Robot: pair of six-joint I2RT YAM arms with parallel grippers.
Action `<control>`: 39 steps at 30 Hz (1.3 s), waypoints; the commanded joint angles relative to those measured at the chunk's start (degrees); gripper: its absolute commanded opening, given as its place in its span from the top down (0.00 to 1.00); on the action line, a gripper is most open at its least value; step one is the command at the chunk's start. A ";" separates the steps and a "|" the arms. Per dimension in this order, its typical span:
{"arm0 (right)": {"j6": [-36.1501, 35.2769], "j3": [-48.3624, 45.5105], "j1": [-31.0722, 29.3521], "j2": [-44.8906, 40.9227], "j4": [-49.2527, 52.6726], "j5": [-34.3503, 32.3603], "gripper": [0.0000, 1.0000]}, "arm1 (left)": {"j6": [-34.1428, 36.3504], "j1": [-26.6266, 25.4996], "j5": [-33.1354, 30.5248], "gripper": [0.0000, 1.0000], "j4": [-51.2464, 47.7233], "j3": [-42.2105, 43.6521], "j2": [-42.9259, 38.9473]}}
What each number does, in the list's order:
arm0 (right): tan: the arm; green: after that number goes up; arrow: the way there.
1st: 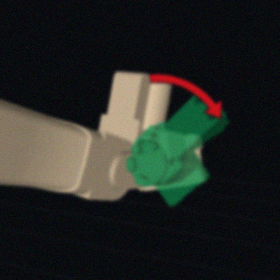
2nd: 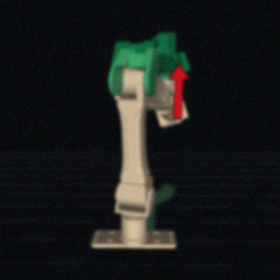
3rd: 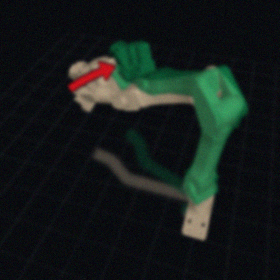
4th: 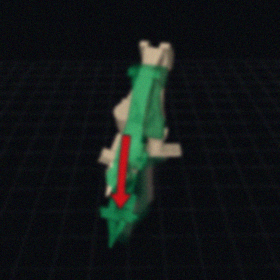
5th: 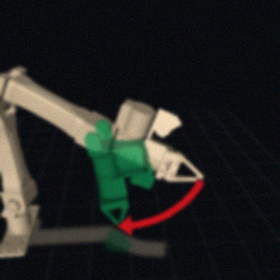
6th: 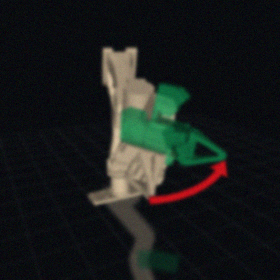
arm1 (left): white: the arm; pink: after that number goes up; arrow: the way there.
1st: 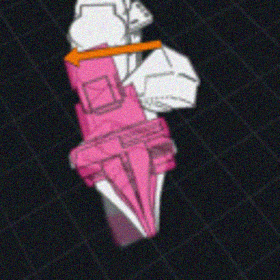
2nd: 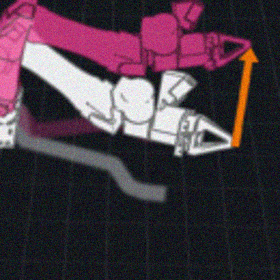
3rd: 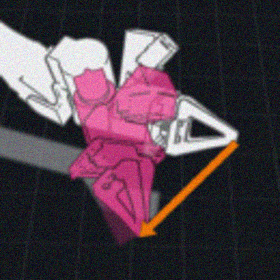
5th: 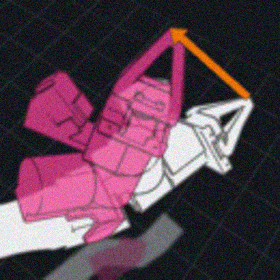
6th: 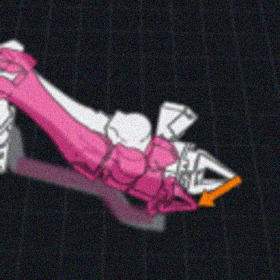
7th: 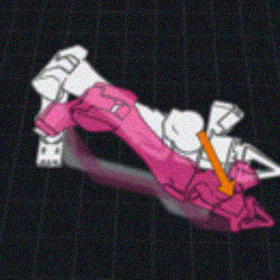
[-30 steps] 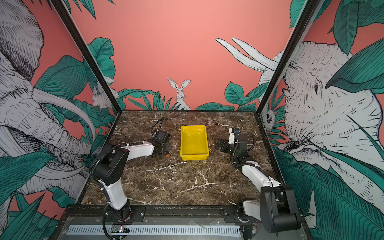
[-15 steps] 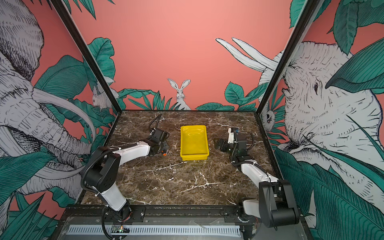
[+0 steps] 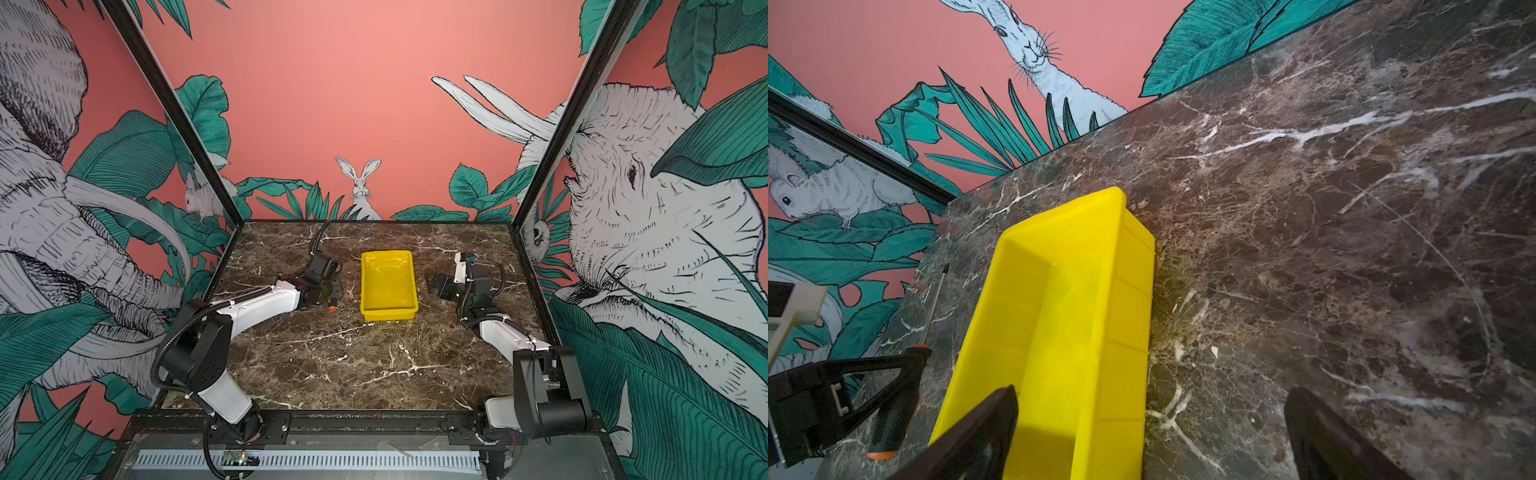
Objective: Put the screwdriver in the bin
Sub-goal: 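Lift the screwdriver with the left gripper and carry it over the yellow bin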
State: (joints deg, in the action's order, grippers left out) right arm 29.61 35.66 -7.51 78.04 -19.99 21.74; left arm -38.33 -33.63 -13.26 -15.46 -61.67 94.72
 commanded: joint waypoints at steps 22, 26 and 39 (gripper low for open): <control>-3.65 -0.09 -0.33 -13.52 9.39 -5.15 0.00 | 17.91 -12.30 12.64 0.95 -1.07 -22.95 12.75; -5.14 0.61 -0.32 -14.54 12.69 -5.97 0.01 | 20.93 -14.16 10.77 0.93 -0.04 -23.88 15.38; -5.44 0.64 -0.33 -13.55 12.63 -6.95 0.00 | 22.15 -14.27 6.66 0.73 -1.26 -27.98 22.79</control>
State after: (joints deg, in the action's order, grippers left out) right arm 25.04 35.68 -7.51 64.18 -6.11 15.64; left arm -16.91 -47.97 -4.43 -16.45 -87.57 117.93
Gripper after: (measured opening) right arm 0.995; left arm 0.263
